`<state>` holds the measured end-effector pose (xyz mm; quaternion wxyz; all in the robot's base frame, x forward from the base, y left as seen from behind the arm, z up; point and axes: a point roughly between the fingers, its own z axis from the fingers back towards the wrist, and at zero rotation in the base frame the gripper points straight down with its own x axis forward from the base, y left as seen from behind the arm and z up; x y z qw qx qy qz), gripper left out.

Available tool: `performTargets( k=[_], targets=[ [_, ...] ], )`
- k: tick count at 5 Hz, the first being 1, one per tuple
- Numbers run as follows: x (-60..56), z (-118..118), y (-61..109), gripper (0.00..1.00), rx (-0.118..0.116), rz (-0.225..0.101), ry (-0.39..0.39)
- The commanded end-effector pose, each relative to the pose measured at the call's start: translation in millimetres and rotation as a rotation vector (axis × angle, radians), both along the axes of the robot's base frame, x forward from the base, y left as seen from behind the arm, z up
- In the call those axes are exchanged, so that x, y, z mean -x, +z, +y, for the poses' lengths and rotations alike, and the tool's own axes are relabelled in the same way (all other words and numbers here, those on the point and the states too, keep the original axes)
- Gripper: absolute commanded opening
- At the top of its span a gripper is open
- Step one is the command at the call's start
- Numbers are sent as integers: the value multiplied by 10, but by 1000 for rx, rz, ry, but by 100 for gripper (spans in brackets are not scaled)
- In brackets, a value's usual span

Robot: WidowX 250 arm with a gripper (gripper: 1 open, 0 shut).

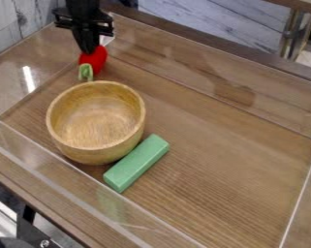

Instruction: Move the red fruit to the left

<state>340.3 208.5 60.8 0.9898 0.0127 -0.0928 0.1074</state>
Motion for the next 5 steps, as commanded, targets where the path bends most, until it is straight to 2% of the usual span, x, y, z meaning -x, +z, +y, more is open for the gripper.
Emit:
performTargets(
  k=[1, 3, 5],
  targets=[
    [-69, 88, 157, 0, -34, -56, -13],
    [-54, 80, 191, 0, -29, -60, -31],
    [77, 77, 93, 0, -29, -61, 93]
  ],
)
